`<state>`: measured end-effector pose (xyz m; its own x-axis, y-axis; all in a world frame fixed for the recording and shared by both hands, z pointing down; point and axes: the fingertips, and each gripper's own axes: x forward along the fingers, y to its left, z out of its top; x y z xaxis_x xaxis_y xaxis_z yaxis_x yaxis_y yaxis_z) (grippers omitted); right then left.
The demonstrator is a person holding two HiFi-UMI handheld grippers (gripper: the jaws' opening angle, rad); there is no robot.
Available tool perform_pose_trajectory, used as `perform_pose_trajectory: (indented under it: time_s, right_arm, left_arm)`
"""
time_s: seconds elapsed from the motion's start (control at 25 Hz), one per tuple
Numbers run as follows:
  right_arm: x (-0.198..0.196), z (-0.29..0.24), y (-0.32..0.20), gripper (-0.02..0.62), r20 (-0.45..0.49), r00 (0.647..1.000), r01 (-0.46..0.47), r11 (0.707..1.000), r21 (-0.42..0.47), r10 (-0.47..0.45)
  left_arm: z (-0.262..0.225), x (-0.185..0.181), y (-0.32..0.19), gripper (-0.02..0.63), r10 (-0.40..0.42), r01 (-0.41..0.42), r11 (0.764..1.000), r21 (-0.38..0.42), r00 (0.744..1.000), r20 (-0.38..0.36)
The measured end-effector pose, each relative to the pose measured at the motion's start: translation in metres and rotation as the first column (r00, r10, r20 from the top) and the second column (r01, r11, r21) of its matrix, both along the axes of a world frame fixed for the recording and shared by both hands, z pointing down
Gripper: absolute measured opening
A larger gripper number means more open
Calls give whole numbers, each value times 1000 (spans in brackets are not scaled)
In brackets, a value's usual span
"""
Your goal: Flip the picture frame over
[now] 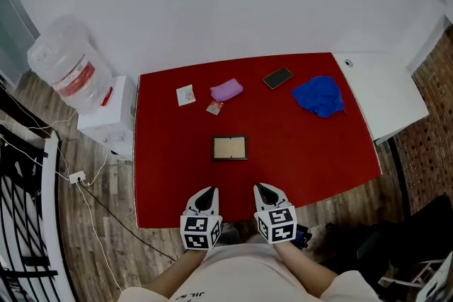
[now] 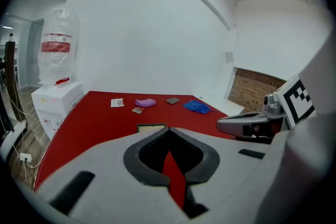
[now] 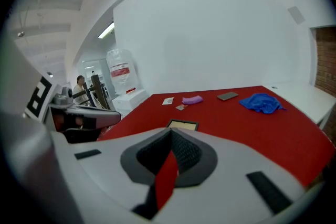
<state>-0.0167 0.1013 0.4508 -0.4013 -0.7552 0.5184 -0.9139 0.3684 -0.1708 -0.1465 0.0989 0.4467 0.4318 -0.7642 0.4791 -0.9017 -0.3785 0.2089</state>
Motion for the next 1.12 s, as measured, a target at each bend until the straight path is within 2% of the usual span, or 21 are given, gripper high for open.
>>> perform_pose_trajectory:
  time_s: [0.28,0.56,0.8,1.12]
  right_arm:
    - [13,2,-35,5,-9,1000,-19,1000,-21,18]
    - [29,5,-65,5,-10,1000,15,999,-33,-15]
    - [27,14,-76,5,-6,999,37,998,-52,-37]
    - [31,36,-92,5,-23,999,30,997,-76,-32]
  left_arm:
    - [1,14,-34,6,15,-15,1000,-18,1000,-17]
    - [6,19,-58,6,-44,43,998,-35,999,-16]
    - [13,14,-71,6,-80,79,995,-52,997,-16]
    - [27,25,-95,6,-37,37,997,-61,999,-1]
